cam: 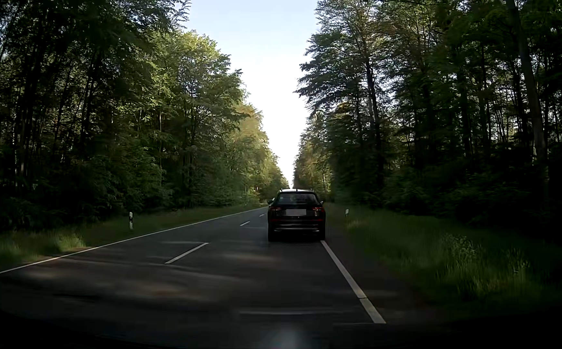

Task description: Follow the waypoints while adhering to traffic rules and regulations

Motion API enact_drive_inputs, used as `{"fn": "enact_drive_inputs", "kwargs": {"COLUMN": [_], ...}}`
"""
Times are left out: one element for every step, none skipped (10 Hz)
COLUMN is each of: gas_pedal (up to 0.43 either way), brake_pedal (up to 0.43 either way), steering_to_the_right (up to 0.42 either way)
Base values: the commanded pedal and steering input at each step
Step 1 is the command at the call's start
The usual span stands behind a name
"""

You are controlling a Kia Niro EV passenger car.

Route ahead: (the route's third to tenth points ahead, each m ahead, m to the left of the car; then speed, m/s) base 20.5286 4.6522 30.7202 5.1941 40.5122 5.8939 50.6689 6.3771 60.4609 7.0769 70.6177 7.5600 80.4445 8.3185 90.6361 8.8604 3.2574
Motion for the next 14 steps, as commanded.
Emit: {"fn": "enact_drive_inputs", "kwargs": {"gas_pedal": [0.000, 0.000, 0.000, 0.000, 0.000, 0.000, 0.000, 0.000, 0.000, 0.000, 0.000, 0.000, 0.000, 0.000], "brake_pedal": [0.000, 0.000, 0.000, 0.000, 0.000, 0.000, 0.000, 0.000, 0.000, 0.000, 0.000, 0.000, 0.000, 0.000], "steering_to_the_right": [0.000, 0.000, 0.000, 0.000, 0.000, 0.000, 0.000, 0.000, 0.000, 0.000, 0.000, 0.000, -0.002, -0.002]}}
